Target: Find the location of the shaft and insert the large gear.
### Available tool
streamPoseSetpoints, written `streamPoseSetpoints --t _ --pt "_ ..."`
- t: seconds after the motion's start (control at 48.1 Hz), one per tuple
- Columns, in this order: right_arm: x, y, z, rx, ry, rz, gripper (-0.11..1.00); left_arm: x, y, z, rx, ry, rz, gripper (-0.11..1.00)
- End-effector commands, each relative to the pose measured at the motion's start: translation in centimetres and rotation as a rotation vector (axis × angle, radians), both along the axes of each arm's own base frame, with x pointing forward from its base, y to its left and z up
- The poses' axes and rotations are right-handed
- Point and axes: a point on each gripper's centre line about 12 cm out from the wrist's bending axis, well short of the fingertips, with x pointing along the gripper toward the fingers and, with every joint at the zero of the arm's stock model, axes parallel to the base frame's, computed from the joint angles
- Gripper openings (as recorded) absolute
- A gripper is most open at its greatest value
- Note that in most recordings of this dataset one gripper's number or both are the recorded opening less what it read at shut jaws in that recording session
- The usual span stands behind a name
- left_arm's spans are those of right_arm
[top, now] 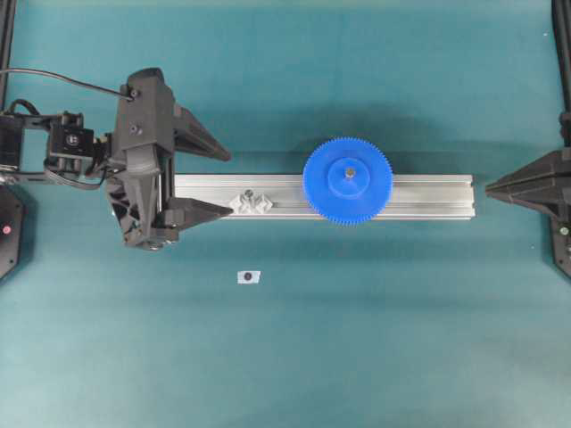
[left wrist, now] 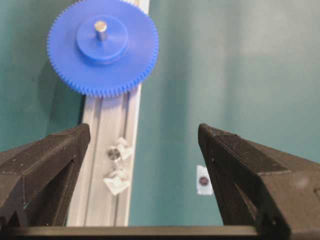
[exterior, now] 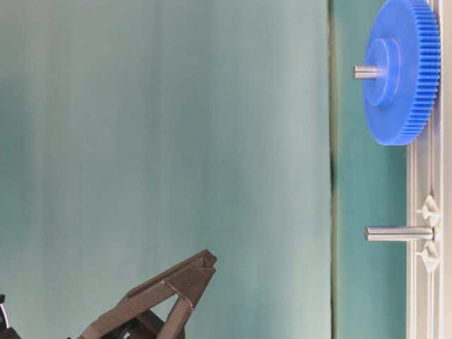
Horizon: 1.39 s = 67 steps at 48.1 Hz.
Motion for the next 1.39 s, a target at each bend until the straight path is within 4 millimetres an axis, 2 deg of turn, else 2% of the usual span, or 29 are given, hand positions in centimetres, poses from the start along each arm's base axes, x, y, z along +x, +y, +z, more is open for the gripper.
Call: streamPoseSetpoints --t 0.0,1.371 --pt "0.2 -0.04 0.48 0.008 -0.014 -0.006 0.05 0.09 -0.15 0.84 0.001 -0.029 -0.005 0.89" --pt "0.15 -0.04 0.17 0.008 -0.007 -0.006 0.05 0.01 -0.15 0.6 -0.033 -0.024 0.01 0.89"
